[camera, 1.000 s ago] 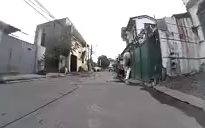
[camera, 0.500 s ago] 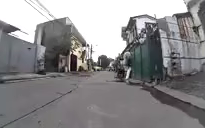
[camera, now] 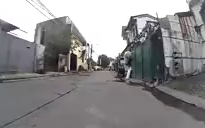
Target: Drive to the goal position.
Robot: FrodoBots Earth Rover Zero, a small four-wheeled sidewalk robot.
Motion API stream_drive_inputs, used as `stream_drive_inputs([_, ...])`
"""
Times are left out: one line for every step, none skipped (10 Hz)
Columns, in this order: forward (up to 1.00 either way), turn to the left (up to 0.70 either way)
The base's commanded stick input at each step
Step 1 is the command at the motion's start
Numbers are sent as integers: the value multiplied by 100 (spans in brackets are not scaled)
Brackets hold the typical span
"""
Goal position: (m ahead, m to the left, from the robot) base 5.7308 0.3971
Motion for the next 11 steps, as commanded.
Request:
stream_drive_inputs([100, 0])
stream_drive_inputs([100, 0])
stream_drive_inputs([100, 0])
stream_drive_inputs([100, 0])
stream_drive_inputs([100, 0])
stream_drive_inputs([100, 0])
stream_drive_inputs([100, 0])
stream_drive_inputs([100, 0])
stream_drive_inputs([100, -10])
stream_drive_inputs([100, -34])
stream_drive_inputs([100, -37])
